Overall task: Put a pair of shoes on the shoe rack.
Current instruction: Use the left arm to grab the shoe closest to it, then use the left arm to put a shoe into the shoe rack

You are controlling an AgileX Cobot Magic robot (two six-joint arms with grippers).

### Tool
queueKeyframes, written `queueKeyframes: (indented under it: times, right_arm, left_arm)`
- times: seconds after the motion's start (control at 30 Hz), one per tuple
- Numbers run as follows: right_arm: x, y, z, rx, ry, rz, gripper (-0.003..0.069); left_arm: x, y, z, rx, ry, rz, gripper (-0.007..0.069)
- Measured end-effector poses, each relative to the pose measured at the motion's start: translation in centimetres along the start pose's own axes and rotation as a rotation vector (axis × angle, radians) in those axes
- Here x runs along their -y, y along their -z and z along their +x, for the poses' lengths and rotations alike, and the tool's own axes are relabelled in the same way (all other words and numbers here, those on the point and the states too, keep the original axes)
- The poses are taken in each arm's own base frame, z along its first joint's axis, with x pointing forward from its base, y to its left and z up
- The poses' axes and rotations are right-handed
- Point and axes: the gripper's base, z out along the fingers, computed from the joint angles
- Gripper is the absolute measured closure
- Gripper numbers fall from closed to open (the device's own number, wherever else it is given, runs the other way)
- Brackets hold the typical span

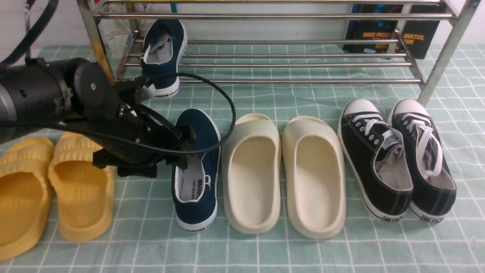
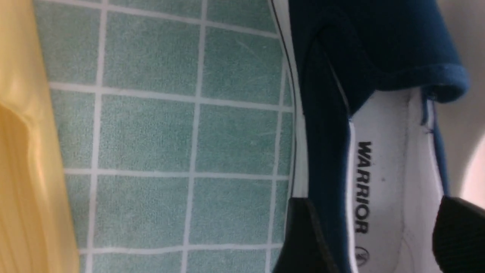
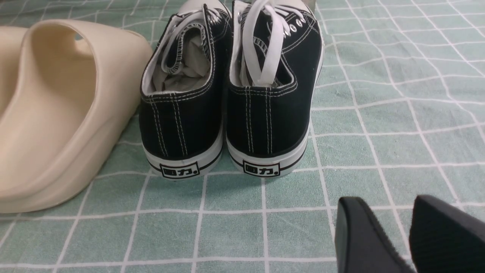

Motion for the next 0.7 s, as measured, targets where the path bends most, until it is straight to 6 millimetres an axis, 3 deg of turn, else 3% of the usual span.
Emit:
queueKeyframes:
  times: [0.17, 0.3, 0.33, 0.4, 0.5, 0.53, 0.6, 0.7]
  right_arm:
    - [0.0, 0.0, 0.0, 0.0, 0.0, 0.0, 0.042]
    - [0.0, 0.0, 0.0, 0.0, 0.0, 0.0, 0.042]
    - [0.0, 0.0, 0.0, 0.0, 0.0, 0.0, 0.042]
    - [0.0, 0.0, 0.0, 0.0, 0.0, 0.0, 0.042]
    - [0.0, 0.0, 0.0, 0.0, 0.0, 0.0, 0.042]
    - [0.0, 0.0, 0.0, 0.0, 0.0, 0.0, 0.042]
    - [0.0, 0.0, 0.0, 0.0, 0.0, 0.0, 0.042]
    - [0.0, 0.0, 0.0, 0.0, 0.0, 0.0, 0.042]
  left_arm:
    - [-0.6, -2.9, 0.0, -0.046, 0.014, -0.027, 0.0261]
    - [-0.8, -4.2, -0.1, -0.043, 0.007, -0.031, 0.0491]
    - [-0.6, -3.9, -0.3, -0.037, 0.004, -0.026, 0.0577]
    - [-0.4, -3.4, -0.5, -0.029, -0.003, -0.019, 0.0629]
    - [0.4, -1.4, -1.3, -0.005, -0.032, -0.005, 0.0624]
    - [1.1, 0.4, -2.1, 0.03, -0.054, 0.01, 0.0624]
    - [1.8, 1.7, -2.9, 0.062, -0.066, 0.028, 0.0624]
    - [3.6, 3.8, -5.7, 0.172, -0.09, 0.077, 0.0624]
